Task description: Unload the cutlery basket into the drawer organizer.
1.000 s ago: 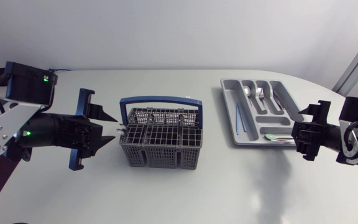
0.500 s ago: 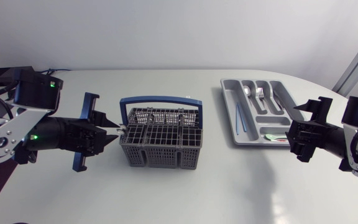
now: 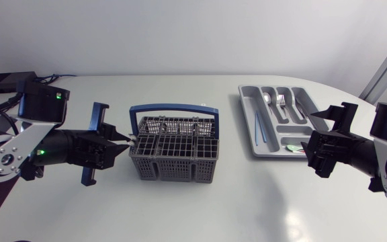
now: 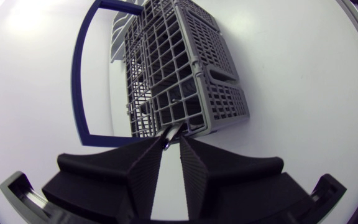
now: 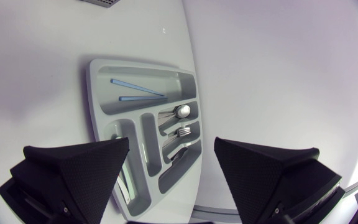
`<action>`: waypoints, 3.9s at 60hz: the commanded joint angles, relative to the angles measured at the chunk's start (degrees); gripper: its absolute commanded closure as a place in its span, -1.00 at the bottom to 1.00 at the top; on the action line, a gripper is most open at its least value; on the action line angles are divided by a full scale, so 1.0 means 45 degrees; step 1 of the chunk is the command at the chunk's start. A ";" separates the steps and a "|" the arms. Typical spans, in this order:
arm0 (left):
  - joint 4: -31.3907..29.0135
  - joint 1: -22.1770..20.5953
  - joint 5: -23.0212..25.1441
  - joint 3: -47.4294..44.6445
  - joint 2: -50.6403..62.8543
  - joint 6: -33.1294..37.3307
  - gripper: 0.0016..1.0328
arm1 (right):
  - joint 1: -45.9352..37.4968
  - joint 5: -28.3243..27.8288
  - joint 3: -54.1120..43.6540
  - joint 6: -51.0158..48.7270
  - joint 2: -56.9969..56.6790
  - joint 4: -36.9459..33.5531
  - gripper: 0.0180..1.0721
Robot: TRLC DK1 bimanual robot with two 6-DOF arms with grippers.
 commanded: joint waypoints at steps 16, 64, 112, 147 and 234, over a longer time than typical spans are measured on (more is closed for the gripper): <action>0.0622 0.0027 -0.0046 -0.0634 0.0330 0.0775 0.72 | 0.0078 0.0166 -0.0341 0.0256 -0.0185 -0.0154 -0.88; 0.0739 0.0066 0.0111 -0.0673 -0.1154 0.0814 0.85 | 0.0176 0.0186 -0.0478 0.0236 -0.0576 -0.0408 -0.88; -0.1097 0.0555 0.0697 0.0890 -0.3049 0.0423 0.85 | 0.0469 0.0342 -0.0790 0.0295 -0.2060 -0.1345 -0.88; -0.5667 0.1531 0.1712 0.5206 -0.3088 -0.1002 0.85 | 0.1094 0.0264 -0.0653 0.1857 -0.3545 -0.2087 -0.88; -0.8031 -0.3547 0.2083 1.0968 0.5428 -1.9518 0.80 | 1.2285 0.5205 0.2022 0.9416 -0.0478 0.0334 0.10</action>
